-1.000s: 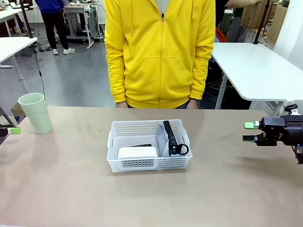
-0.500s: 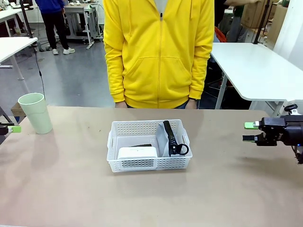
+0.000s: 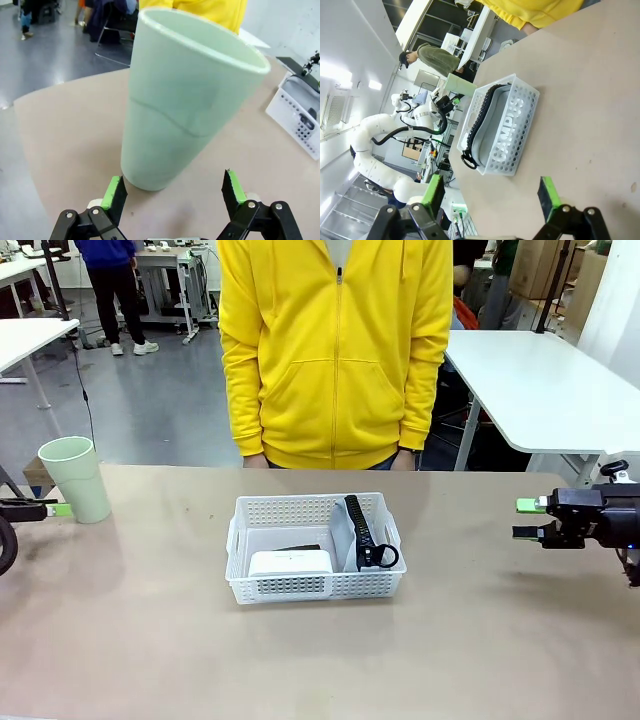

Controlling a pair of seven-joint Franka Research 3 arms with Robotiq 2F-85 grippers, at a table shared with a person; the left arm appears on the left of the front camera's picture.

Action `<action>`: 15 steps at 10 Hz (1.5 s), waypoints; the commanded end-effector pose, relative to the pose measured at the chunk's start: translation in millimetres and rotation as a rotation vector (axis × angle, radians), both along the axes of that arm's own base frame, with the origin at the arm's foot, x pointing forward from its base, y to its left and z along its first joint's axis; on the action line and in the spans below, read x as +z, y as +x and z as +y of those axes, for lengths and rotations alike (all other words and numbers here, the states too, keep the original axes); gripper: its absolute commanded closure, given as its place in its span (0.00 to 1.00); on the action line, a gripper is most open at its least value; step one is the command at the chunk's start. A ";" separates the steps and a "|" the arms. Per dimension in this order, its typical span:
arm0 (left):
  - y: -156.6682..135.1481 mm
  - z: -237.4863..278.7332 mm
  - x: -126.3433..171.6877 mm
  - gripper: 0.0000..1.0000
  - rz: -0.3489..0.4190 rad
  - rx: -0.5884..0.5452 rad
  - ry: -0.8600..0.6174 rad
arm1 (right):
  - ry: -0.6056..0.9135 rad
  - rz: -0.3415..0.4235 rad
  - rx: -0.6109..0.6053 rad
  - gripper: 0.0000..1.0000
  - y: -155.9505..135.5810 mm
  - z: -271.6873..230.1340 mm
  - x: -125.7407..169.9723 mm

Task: Efficiently arrange items inside the basket to fit them all.
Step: Pick up the Reusable plastic cup and place it inside the Organizing basket.

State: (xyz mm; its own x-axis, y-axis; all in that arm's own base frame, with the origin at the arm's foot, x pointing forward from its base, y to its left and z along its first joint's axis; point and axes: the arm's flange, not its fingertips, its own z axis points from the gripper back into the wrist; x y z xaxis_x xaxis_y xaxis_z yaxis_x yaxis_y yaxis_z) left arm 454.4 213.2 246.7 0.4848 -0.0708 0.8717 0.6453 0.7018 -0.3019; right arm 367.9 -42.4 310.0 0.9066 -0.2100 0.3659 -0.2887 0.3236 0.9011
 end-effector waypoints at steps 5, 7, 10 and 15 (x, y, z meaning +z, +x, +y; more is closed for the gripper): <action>10.8 -6.3 -16.6 0.00 -0.113 -0.089 0.050 | -0.003 0.000 0.010 0.00 -1.6 -1.9 2.9; 13.2 -12.1 -21.4 0.00 -0.192 -0.109 0.049 | -0.003 0.000 0.010 0.00 -1.6 -1.9 2.9; 14.3 -20.5 -26.8 0.00 -0.293 -0.106 0.089 | -0.003 0.000 0.010 0.00 -1.6 -1.9 2.9; 17.9 -33.5 -29.6 0.00 -0.399 -0.079 0.081 | -0.003 0.000 0.010 0.00 -1.6 -1.9 2.9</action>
